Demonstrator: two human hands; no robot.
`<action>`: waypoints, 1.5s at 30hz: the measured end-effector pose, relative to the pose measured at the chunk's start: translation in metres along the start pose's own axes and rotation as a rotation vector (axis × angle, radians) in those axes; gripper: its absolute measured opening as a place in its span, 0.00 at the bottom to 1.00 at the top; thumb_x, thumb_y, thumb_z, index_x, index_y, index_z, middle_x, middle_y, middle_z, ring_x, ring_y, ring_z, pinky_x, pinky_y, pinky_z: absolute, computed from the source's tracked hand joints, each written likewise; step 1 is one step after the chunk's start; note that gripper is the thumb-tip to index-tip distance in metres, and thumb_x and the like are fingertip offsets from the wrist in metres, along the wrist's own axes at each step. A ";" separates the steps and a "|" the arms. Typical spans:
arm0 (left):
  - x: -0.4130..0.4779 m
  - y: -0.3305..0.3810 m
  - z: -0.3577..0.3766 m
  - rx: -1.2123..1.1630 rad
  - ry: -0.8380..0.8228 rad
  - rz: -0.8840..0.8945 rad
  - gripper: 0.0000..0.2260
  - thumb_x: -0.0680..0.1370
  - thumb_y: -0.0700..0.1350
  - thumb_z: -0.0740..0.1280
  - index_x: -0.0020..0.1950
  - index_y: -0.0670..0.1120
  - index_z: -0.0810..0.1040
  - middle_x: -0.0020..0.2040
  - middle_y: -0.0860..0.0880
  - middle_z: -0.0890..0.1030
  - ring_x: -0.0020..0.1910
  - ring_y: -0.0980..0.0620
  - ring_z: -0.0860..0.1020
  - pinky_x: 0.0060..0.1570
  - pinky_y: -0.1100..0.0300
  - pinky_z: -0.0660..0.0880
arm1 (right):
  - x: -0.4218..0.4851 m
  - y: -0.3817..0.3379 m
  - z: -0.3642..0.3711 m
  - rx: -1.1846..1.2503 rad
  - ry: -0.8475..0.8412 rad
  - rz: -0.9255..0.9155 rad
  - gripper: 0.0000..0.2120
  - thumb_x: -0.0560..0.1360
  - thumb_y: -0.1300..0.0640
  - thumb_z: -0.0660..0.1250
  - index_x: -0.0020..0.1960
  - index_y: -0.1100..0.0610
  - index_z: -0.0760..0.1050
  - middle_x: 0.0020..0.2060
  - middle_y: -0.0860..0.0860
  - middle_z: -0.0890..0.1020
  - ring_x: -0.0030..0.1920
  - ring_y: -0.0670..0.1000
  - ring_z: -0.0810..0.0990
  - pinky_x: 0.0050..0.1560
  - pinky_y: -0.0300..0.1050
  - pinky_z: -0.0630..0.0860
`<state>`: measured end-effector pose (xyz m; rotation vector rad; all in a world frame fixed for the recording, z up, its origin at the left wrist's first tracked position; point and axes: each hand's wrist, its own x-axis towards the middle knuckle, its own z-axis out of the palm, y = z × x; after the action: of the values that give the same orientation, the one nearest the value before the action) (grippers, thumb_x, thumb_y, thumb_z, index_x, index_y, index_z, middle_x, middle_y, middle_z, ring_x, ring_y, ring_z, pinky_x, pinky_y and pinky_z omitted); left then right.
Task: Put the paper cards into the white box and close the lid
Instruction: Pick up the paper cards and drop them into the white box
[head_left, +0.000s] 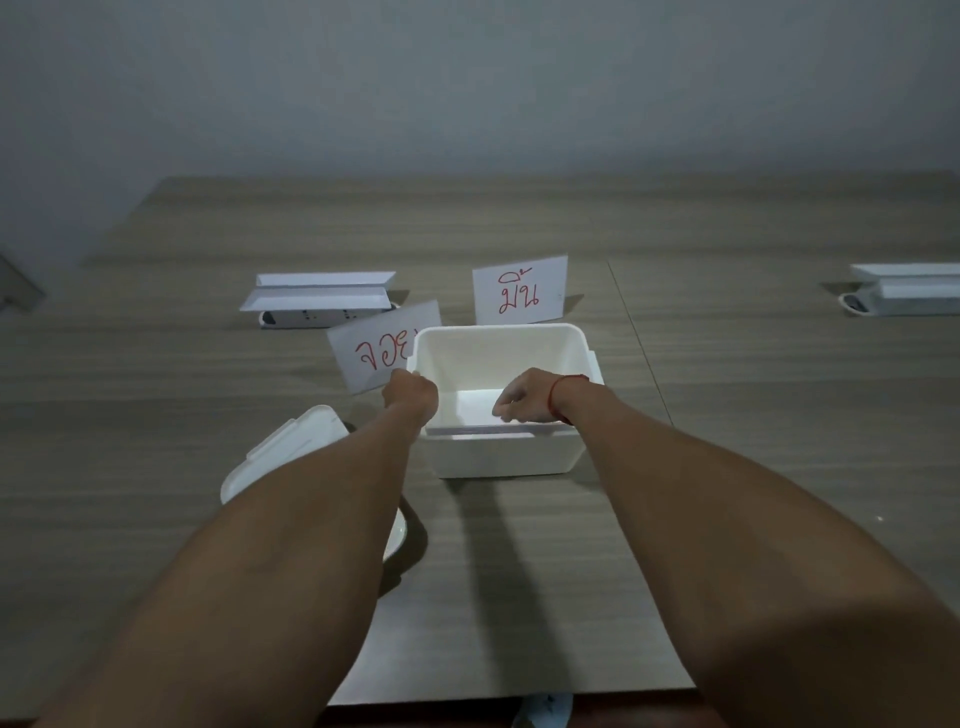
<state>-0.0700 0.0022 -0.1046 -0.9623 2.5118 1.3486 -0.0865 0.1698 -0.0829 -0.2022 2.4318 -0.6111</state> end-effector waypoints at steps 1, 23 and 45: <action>0.003 0.000 -0.003 0.003 0.023 0.003 0.20 0.82 0.41 0.52 0.72 0.36 0.65 0.69 0.38 0.72 0.66 0.40 0.73 0.62 0.52 0.71 | 0.006 -0.001 -0.001 0.049 0.082 -0.017 0.08 0.74 0.53 0.66 0.49 0.51 0.83 0.56 0.51 0.83 0.59 0.55 0.80 0.64 0.50 0.75; 0.149 0.017 -0.028 0.646 0.260 0.311 0.12 0.78 0.41 0.61 0.59 0.47 0.78 0.56 0.42 0.82 0.59 0.40 0.78 0.59 0.50 0.69 | 0.148 -0.021 -0.039 -0.411 0.465 -0.149 0.15 0.78 0.50 0.63 0.64 0.51 0.73 0.60 0.53 0.80 0.63 0.56 0.74 0.62 0.51 0.63; 0.050 0.100 -0.064 0.553 0.415 0.877 0.08 0.78 0.40 0.56 0.53 0.45 0.72 0.51 0.43 0.78 0.52 0.42 0.74 0.55 0.51 0.66 | 0.027 0.014 -0.039 0.033 0.413 0.416 0.28 0.78 0.62 0.58 0.76 0.63 0.55 0.74 0.61 0.62 0.74 0.61 0.64 0.71 0.53 0.64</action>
<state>-0.1574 -0.0319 -0.0162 0.0195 3.5358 0.4574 -0.1315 0.1889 -0.0765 0.4790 2.7347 -0.5396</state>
